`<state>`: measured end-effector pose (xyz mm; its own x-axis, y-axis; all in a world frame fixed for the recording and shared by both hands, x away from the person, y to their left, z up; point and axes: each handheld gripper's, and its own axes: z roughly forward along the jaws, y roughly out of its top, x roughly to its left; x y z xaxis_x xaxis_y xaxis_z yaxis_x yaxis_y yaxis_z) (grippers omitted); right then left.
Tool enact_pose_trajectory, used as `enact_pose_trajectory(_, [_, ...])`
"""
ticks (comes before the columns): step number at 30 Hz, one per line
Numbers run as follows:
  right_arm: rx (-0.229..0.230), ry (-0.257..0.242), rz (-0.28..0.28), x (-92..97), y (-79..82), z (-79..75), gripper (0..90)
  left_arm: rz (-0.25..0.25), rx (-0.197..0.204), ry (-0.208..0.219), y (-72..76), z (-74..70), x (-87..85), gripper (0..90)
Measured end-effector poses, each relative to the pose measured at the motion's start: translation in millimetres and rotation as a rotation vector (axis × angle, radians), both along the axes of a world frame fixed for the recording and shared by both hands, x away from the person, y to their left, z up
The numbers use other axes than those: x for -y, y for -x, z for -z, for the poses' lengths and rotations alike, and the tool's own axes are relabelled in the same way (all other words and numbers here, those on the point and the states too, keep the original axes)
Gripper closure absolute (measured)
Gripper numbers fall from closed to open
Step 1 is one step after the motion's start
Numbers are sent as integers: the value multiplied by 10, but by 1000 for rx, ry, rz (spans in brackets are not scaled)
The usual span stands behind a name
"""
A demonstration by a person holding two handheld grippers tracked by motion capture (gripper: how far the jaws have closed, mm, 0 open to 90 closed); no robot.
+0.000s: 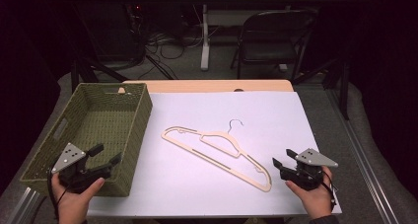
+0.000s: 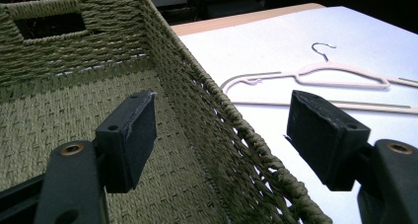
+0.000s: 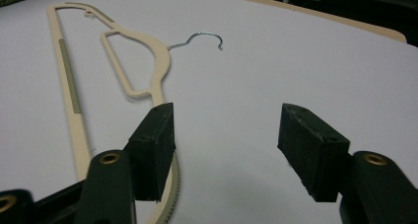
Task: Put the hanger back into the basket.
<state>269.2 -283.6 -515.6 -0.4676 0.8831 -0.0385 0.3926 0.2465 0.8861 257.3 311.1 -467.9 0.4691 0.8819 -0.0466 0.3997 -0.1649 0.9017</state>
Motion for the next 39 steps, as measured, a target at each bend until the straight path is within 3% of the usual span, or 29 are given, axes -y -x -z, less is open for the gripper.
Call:
enact_pose_trajectory(9, [-59,14,-8,-18,-57,30,288,-6,-9,0,26,11,2,237])
enact_pose_trajectory(19, [-64,125,-30,-186,-44,-47,335,-25,-12,10,38,-41,3,235])
enact_pose_trajectory(21, [-46,145,-37,-255,-49,-111,349,-27,-18,10,34,-54,-3,235])
enact_pose_trajectory(22, [-61,141,-60,-285,-58,-168,394,-22,-16,11,35,-62,-4,240])
enact_pose_trajectory(25, [-85,129,-86,-310,-97,-231,367,-21,-14,10,36,-73,-2,241])
enact_pose_trajectory(30, [-111,108,-125,-442,-306,-422,387,-17,-12,7,41,-86,3,241])
enact_pose_trajectory(38, [-113,118,-195,-670,-517,-630,406,-24,-14,8,60,-100,-27,247])
enact_pose_trajectory(39, [-126,137,-214,-726,-568,-662,430,-28,-16,7,67,-102,-34,250])
